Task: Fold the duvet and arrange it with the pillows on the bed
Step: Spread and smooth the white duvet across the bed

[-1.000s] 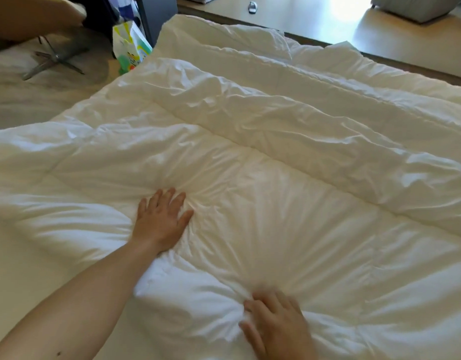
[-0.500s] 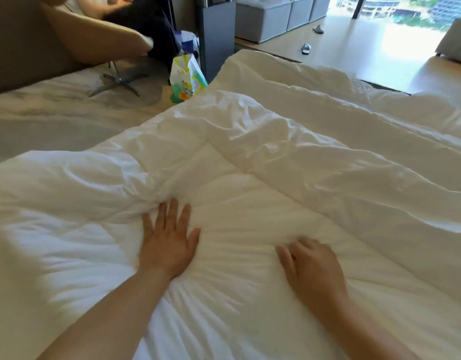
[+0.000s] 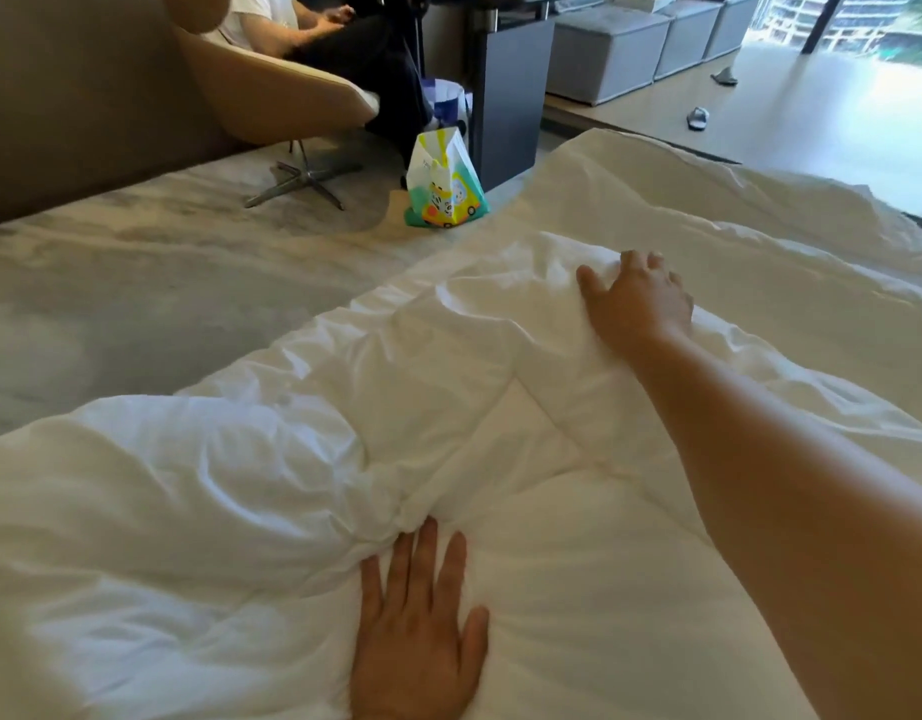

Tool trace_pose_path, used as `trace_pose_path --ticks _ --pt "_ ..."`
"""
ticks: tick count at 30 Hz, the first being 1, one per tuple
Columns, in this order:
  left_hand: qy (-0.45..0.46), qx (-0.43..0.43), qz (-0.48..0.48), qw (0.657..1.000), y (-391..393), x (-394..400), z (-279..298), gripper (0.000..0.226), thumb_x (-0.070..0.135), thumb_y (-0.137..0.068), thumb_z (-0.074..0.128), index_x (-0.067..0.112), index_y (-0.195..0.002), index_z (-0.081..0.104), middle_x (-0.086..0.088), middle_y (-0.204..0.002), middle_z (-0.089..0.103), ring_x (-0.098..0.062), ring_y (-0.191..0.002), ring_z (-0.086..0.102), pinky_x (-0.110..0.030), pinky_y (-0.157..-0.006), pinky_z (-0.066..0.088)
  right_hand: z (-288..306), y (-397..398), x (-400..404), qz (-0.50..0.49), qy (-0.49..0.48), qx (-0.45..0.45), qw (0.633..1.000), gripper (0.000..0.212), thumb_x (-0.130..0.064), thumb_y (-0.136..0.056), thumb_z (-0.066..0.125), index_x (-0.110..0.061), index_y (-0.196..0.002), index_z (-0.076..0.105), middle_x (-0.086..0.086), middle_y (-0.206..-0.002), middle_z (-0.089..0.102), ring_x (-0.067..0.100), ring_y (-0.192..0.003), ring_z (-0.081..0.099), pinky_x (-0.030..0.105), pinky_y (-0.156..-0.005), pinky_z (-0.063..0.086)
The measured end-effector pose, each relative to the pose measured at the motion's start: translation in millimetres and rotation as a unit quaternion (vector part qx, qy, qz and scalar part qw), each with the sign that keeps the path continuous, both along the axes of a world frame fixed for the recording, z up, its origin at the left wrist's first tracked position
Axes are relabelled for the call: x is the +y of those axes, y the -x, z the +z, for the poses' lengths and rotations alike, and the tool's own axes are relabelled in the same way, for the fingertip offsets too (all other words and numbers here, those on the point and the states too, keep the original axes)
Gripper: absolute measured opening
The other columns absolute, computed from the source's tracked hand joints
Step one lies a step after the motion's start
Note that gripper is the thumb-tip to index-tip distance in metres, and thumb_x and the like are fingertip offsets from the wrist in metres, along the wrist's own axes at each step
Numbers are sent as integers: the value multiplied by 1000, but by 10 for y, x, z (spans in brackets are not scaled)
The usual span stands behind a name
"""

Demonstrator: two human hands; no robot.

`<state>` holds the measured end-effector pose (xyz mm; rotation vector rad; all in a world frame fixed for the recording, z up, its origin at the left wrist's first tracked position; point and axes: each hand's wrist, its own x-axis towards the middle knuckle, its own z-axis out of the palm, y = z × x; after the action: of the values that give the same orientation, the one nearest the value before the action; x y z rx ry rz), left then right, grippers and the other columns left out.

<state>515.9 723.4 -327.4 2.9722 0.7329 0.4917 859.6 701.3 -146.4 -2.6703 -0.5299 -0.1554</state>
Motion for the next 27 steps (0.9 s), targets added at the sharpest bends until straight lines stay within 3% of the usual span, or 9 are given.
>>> trace_pose_path --ticks 2,4,7,10,12,15,19,23,27 --pt "-11 -25 0 1000 -18 10 -36 72 53 -81 48 19 -144 40 -14 -152 40 -32 -140 36 -61 -110 25 -57 -144 112 -31 42 75 996 89 -73 -79 42 -14 -143 30 13 -139 47 34 -129 42 47 -103 33" --pt "-27 -34 5 999 -34 36 -87 74 55 -77 50 20 -142 42 -13 -150 42 -31 -137 38 -58 -109 26 -109 -143 198 -15 88 156 984 93 -75 -65 54 -12 -133 43 12 -116 61 34 -111 56 44 -95 43" --pt "-54 -60 10 997 -56 95 -148 62 58 -88 37 22 -138 45 -12 -149 44 -29 -139 33 -53 -110 22 -26 -202 365 86 82 115 986 61 -52 -72 66 -4 -109 63 12 -83 62 30 -82 60 34 -72 46" --pt "-71 -78 13 994 -85 123 -181 61 60 -91 26 22 -132 50 -13 -140 54 -26 -137 34 -49 -109 25 517 -259 631 84 -177 -65 978 46 -38 -88 60 -5 -119 52 17 -108 63 35 -100 57 38 -81 41" --pt "-90 -92 21 991 -120 125 -188 59 58 -92 25 21 -126 54 -11 -130 58 -27 -132 43 -47 -107 29 795 -205 807 117 -248 -160 948 37 -35 -88 57 -7 -111 48 17 -108 62 36 -98 56 39 -77 39" --pt "-120 -75 13 990 -96 117 -183 51 50 -96 21 23 -116 59 -8 -115 67 -25 -111 66 -41 -97 40 425 -407 868 34 -159 -142 977 31 -31 -91 52 -9 -112 47 15 -117 58 35 -110 51 42 -91 35" --pt "-145 -89 31 985 -105 168 -276 34 31 -96 29 26 -111 60 -2 -110 69 -17 -90 73 -38 -92 42 -369 -710 655 -120 97 165 974 57 -36 -83 54 -10 -133 44 17 -132 51 38 -125 43 51 -104 30" --pt "-116 -129 49 984 -164 162 -326 55 57 -92 25 25 -124 57 -7 -122 67 -20 -118 59 -42 -104 33 -355 -316 656 -74 34 37 996 64 -44 -89 47 -10 -140 32 18 -145 36 36 -134 30 55 -112 16" --pt "-14 -99 15 995 -108 86 -224 62 56 -86 39 22 -136 50 -10 -140 54 -23 -132 44 -46 -113 21 -279 789 302 83 -67 -46 993 73 -50 -93 43 -20 -151 11 6 -160 3 25 -147 -1 45 -115 -8"
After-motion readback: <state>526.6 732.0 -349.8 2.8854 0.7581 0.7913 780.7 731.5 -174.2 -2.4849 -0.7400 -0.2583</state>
